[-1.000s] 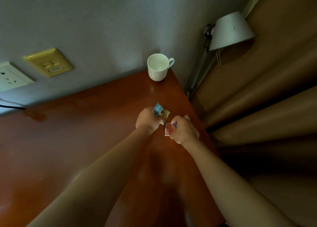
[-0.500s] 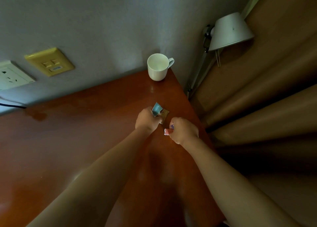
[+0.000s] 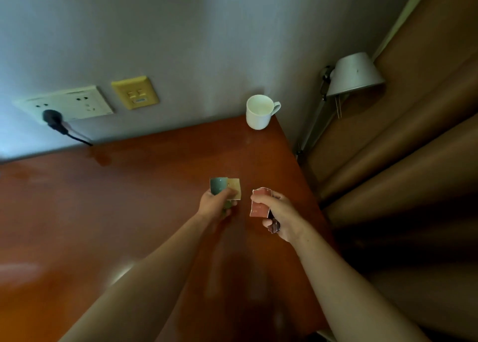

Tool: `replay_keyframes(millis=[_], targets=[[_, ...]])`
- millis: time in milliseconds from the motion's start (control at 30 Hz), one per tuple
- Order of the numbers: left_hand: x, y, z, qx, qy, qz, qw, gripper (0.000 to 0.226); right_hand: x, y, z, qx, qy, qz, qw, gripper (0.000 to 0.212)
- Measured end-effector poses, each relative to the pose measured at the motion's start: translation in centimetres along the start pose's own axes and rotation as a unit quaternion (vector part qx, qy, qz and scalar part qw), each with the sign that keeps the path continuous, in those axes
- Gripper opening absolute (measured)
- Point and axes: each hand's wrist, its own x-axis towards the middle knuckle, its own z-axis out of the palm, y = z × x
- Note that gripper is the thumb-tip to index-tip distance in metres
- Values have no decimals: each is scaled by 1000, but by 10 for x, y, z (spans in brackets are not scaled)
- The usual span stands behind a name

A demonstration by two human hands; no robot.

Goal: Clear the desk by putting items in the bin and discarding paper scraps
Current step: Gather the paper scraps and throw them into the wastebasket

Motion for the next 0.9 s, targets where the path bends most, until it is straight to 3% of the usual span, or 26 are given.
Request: replay_keyframes(millis=[100, 200, 367, 500, 700, 900], targets=[[-26, 1, -15, -66, 6, -2, 998, 26, -18, 3, 13, 61, -50, 7, 997, 28], [-49, 3, -31, -126, 31, 2, 992, 21, -32, 6, 31, 140, -111, 6, 984, 7], [-87, 6, -70, -195, 46, 51, 978, 22, -49, 12, 75, 179, -202, 9, 963, 16], [-115, 7, -112, -242, 87, 76, 963, 22, -61, 19, 124, 152, -254, 8, 955, 25], [-157, -6, -182, -302, 150, 107, 935, 16, -88, 37, 205, 86, -341, 40, 935, 11], [-204, -24, -257, -342, 177, 159, 909, 10, -124, 67, 289, 6, -394, 61, 917, 12]])
